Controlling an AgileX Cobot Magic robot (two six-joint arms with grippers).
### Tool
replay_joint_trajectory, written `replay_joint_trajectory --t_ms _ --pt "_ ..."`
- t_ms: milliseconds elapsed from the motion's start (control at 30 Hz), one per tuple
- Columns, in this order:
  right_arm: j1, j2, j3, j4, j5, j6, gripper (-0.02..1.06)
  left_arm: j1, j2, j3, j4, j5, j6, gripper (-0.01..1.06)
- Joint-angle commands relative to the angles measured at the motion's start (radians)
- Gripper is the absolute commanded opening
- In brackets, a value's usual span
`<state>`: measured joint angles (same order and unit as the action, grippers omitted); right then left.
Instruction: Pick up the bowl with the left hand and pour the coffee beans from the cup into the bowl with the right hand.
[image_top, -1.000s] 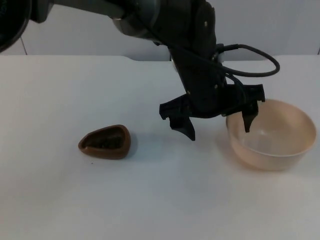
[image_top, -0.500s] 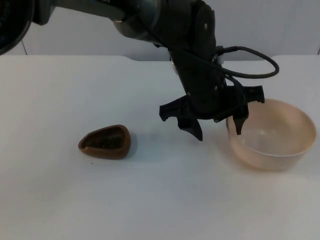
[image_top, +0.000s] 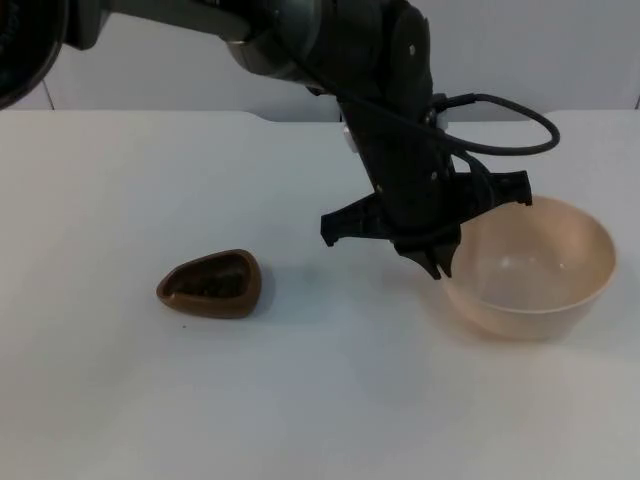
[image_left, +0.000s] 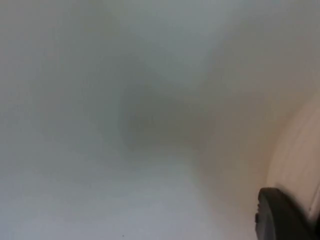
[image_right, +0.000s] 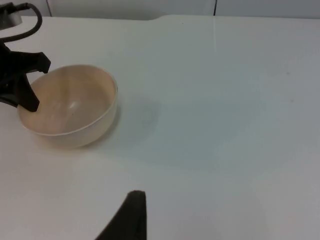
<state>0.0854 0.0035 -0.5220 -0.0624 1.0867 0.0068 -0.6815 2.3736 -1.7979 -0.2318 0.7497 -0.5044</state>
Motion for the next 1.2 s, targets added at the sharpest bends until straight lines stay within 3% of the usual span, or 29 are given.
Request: replay_joint_trajectory --t_ms 0,467,833,1000,1167 --pt "-0.003 -0.004 0.008 -0.005 -0.008 0.003 1.05 -0.004 -0.03 -0.004 -0.001 0.013 -0.001 0.0" --pt "-0.003 -0.004 0.008 -0.005 -0.008 0.003 1.05 -0.004 -0.133 -0.004 0.108 0.158 0.008 0.0" --pt "-0.003 -0.004 0.008 -0.005 -0.008 0.003 1.05 -0.004 -0.202 0.002 0.096 0.222 0.093 0.0" --pt "-0.003 -0.004 0.008 -0.005 -0.008 0.003 1.05 -0.004 -0.245 0.081 0.022 0.194 0.212 0.0" --pt "-0.003 -0.004 0.008 -0.005 -0.008 0.003 1.05 0.009 -0.296 0.205 0.02 0.14 0.219 0.0"
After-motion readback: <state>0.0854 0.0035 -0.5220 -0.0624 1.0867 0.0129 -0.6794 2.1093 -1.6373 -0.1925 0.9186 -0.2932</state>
